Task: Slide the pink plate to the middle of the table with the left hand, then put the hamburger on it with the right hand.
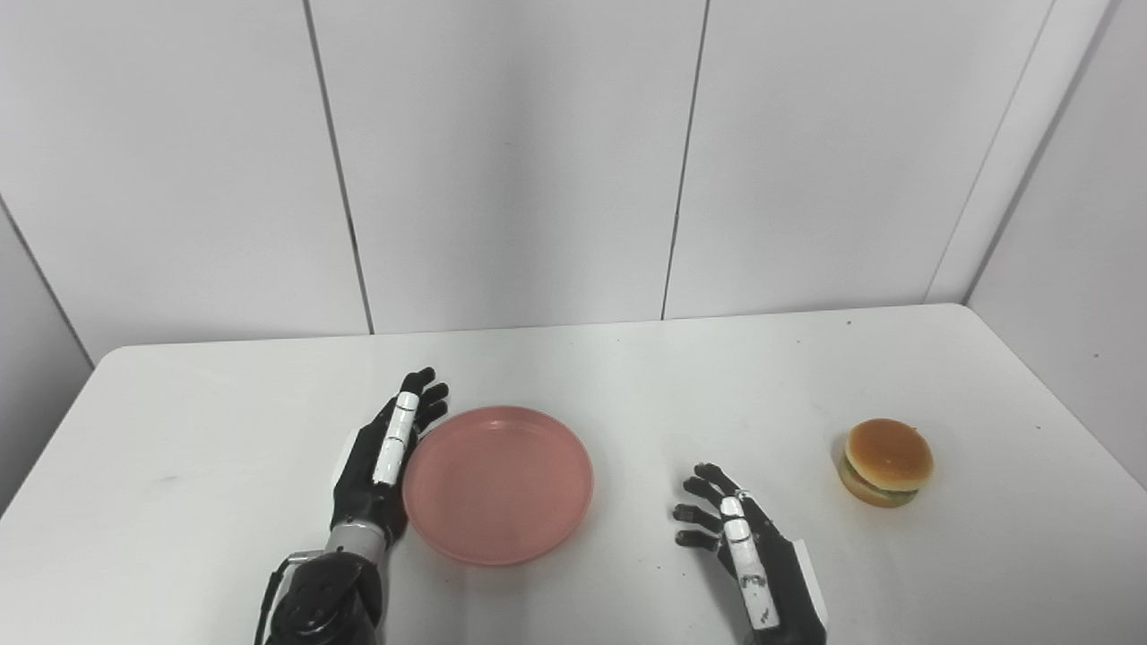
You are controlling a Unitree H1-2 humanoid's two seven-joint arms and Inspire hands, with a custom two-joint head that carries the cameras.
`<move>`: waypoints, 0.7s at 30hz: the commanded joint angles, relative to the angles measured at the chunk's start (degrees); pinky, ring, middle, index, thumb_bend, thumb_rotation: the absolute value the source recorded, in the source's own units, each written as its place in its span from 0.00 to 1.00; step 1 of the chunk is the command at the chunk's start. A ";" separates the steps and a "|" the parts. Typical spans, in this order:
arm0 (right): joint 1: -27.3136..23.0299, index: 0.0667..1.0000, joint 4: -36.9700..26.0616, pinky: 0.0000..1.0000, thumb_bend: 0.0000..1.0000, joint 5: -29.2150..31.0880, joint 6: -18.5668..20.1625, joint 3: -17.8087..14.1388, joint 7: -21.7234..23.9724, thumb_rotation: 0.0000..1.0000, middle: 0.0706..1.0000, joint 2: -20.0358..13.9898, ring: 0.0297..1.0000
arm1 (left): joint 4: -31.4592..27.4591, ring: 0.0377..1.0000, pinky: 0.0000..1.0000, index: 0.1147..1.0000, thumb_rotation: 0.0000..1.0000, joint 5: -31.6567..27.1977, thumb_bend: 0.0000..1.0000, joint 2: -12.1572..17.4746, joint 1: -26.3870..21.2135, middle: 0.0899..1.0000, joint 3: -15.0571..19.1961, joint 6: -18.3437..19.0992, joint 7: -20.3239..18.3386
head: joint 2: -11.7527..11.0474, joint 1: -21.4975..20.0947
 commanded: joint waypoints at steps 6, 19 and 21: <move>-0.52 0.79 5.62 0.61 0.60 -13.46 -11.40 4.17 -4.56 0.91 0.80 -0.68 0.68 | -0.49 0.90 0.86 0.82 0.83 -0.96 0.72 -0.67 -0.40 0.86 0.59 0.91 0.15 | 0.17 -1.36; -1.97 0.78 -1.04 0.67 0.61 -35.41 -20.61 4.19 -12.75 0.88 0.80 -6.98 0.77 | -0.16 0.90 0.86 0.82 0.85 -1.06 0.73 -0.91 0.04 0.86 0.50 0.20 0.13 | -0.58 -1.25; -2.93 0.76 -3.10 0.66 0.64 -38.97 -20.55 2.97 -13.54 0.89 0.75 -8.73 0.73 | 0.49 0.89 0.86 0.83 0.84 -1.09 0.73 -1.08 -0.15 0.85 0.58 -0.11 0.26 | -0.45 -1.36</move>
